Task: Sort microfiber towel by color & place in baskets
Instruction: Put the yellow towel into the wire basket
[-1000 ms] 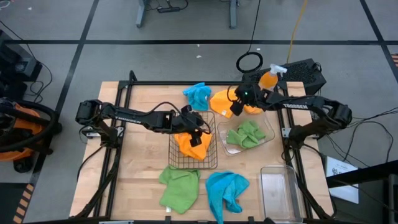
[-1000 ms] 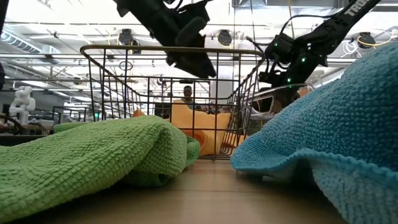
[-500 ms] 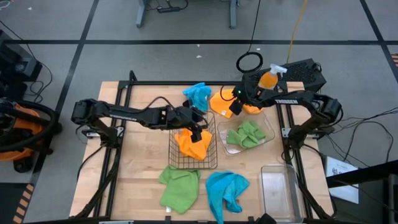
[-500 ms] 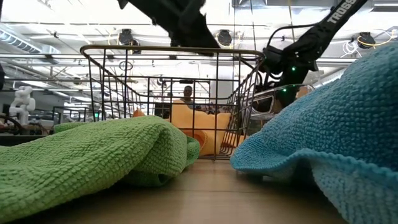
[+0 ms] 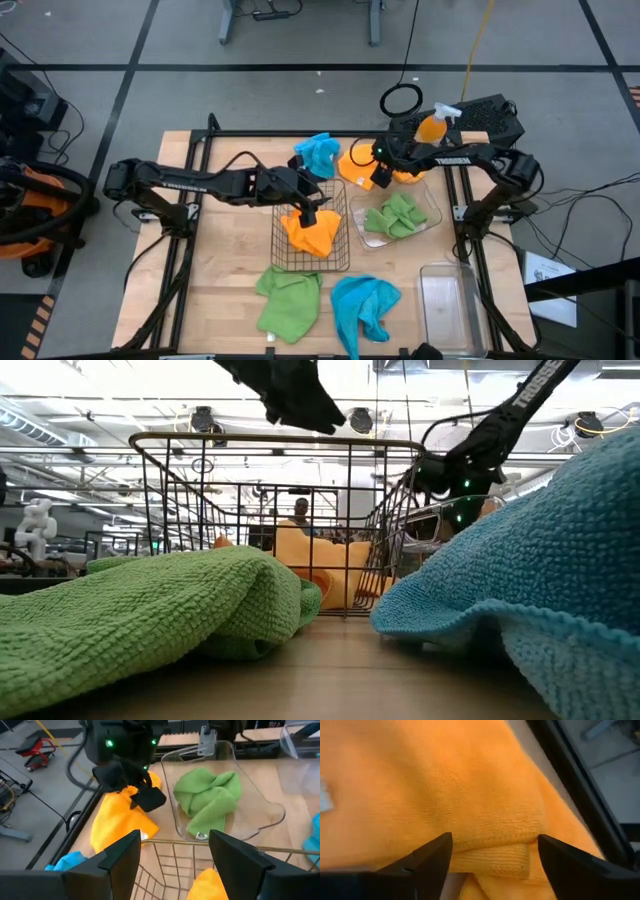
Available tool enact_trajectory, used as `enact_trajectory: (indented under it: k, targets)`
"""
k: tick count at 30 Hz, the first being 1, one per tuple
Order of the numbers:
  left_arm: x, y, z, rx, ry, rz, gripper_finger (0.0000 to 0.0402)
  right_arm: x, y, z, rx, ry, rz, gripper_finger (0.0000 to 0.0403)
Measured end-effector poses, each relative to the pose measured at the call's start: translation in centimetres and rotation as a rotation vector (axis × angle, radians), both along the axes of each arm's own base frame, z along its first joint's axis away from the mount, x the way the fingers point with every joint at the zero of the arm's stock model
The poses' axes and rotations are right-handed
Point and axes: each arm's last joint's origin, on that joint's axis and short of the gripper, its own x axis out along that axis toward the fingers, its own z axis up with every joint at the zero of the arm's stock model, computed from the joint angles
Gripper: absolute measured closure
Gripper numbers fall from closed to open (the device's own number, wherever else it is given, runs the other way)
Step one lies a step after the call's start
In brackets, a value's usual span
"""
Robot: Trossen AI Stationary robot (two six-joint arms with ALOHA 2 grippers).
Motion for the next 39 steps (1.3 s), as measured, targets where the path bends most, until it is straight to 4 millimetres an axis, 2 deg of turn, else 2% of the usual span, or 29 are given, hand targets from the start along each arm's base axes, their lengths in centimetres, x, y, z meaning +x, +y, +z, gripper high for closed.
enact_trajectory:
  k: [5, 12, 15, 20, 26, 30, 35, 39]
  targets:
    - [-1.6, 0.0, 1.5, -0.002, -0.008, 0.001, 0.0162, 0.7, -0.4, -0.8, -0.008, 0.138, 0.006, 0.0118]
    - [-4.2, 0.0, 1.7, -0.008, -0.033, 0.005, 0.0162, 2.0, -1.3, -0.7, 0.049, 0.244, 0.059, 0.0134]
    - [-5.5, 0.1, 0.7, -0.022, -0.018, 0.022, 0.0162, 2.5, -1.6, -0.8, 0.075, 0.291, 0.074, 0.015]
    - [-6.5, 0.3, -0.5, -0.03, -0.046, 0.033, 0.0162, 3.0, -1.9, -0.7, 0.103, 0.321, 0.092, 0.0181]
    - [-6.7, 0.3, -1.7, -0.054, -0.03, 0.04, 0.0162, 3.1, -1.9, -0.6, 0.129, 0.321, 0.123, 0.0242]
    - [-6.9, 0.3, -2.6, -0.07, -0.011, 0.047, 0.0162, 3.1, -1.9, -0.6, 0.132, 0.318, 0.123, 0.0308]
    - [-6.8, 0.3, -2.6, -0.077, -0.019, 0.049, 0.0162, 3.2, -1.9, -0.5, 0.132, 0.299, 0.115, 0.0389]
    - [-6.8, 0.3, -2.6, -0.077, -0.021, 0.048, 0.0162, 3.4, -2.1, -0.4, 0.119, 0.277, 0.114, 0.0391]
